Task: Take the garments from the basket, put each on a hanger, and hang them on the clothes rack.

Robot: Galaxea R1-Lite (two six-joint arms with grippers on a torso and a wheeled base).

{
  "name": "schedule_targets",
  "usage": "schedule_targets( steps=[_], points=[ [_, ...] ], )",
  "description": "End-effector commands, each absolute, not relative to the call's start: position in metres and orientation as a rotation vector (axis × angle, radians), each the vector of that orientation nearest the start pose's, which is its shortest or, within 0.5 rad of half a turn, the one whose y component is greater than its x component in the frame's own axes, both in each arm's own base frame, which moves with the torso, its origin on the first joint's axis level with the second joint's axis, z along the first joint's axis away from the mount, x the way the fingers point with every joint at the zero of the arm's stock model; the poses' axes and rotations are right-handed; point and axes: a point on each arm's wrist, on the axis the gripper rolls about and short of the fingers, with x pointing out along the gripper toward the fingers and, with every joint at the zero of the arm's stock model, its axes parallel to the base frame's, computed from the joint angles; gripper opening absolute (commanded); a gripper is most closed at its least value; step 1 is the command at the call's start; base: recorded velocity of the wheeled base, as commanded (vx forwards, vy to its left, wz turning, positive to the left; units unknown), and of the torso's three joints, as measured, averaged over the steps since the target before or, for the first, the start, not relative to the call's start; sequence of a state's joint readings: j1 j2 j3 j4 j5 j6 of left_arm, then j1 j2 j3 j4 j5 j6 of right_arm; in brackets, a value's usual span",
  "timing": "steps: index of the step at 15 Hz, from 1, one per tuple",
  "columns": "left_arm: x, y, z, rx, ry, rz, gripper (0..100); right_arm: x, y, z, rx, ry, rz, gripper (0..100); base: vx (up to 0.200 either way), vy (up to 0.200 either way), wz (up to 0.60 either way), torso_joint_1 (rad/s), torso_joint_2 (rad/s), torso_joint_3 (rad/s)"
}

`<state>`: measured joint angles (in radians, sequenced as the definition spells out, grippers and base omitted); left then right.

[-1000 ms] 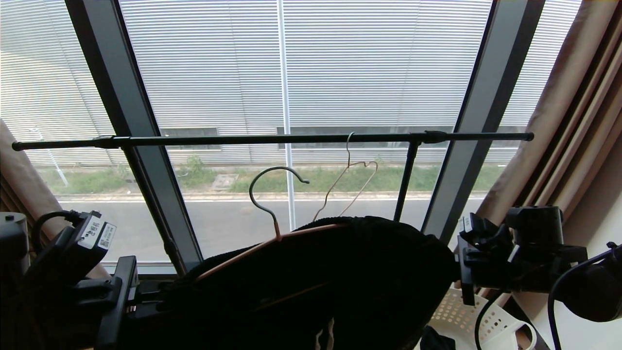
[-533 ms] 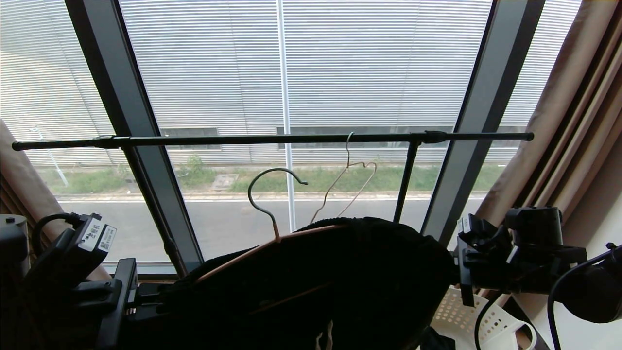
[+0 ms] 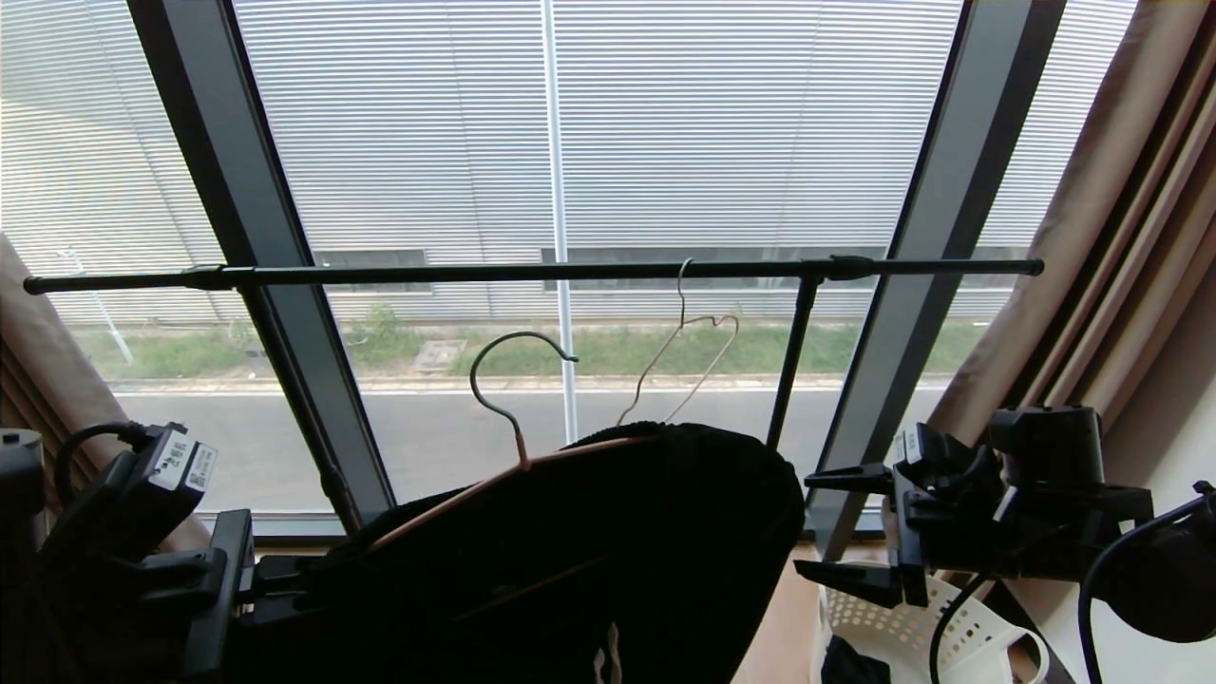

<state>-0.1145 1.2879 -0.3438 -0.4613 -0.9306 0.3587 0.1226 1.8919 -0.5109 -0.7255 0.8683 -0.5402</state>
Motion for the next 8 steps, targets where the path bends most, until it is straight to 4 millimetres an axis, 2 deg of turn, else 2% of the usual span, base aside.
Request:
schedule_targets(
  steps=[1,5,8],
  points=[
    [0.158,-0.032,0.144,0.11,0.288,-1.065,0,0.27,0.051,0.078,-0.257,0.337,1.063,100,0.0,0.0,0.0,0.0,0.0,0.0],
    [0.151,-0.024,0.139,0.094,0.304,-1.014,0,0.262,0.065,0.092,-0.32,0.316,1.023,100,0.0,0.0,0.0,0.0,0.0,0.0],
    [0.146,-0.019,0.14,0.043,0.323,-0.956,0,0.247,0.084,0.114,-0.331,0.292,0.961,100,0.0,0.0,0.0,0.0,0.0,0.0]
  ],
)
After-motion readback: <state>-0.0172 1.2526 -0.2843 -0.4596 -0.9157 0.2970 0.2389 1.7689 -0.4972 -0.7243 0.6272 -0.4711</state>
